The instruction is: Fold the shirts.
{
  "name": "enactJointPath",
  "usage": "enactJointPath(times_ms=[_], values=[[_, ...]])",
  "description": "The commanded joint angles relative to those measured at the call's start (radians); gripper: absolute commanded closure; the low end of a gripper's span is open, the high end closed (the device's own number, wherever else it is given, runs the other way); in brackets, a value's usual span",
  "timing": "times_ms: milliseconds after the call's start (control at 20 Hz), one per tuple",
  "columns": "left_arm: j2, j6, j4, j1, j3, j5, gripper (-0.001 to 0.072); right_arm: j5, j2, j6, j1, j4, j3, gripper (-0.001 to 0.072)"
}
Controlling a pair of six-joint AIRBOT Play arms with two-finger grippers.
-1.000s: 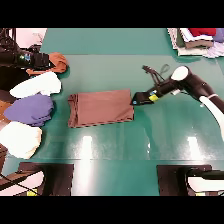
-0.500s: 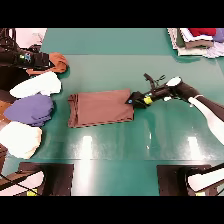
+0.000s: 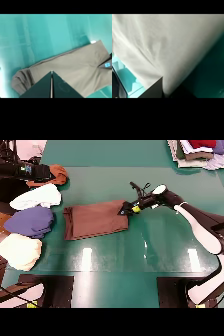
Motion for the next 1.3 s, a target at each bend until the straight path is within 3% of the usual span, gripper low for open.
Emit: enactJointPath(times_ms=[0, 150, 400, 700, 900, 1250], values=[[0.000, 0.000, -0.005, -0.053, 0.000, 0.002, 0.0687, -0.032, 0.105, -0.004, -0.091, -0.059, -0.061, 0.0699], [0.000, 0.000, -0.005, -0.122, 0.000, 0.024, 0.0686, -0.081, 0.296, 0.006, -0.283, -0.115, -0.222, 0.0699], [0.000, -0.001, -0.006, -0.188, 0.000, 0.072, 0.0687, -0.116, 0.592, 0.007, -0.777, -0.168, -0.447, 0.0699], [0.000, -0.009, -0.032, -0.191, 0.000, 0.114, 0.0687, -0.211, 0.759, 0.009, -1.325, -0.166, -0.609, 0.0700], [0.000, -0.008, -0.043, -0.191, 0.000, 0.130, 0.0687, -0.223, 0.758, 0.023, -1.466, -0.169, -0.660, 0.0699], [0.000, -0.007, -0.043, -0.191, 0.000, 0.130, 0.0687, -0.109, 0.703, 0.022, -1.482, -0.200, -0.654, 0.0675]])
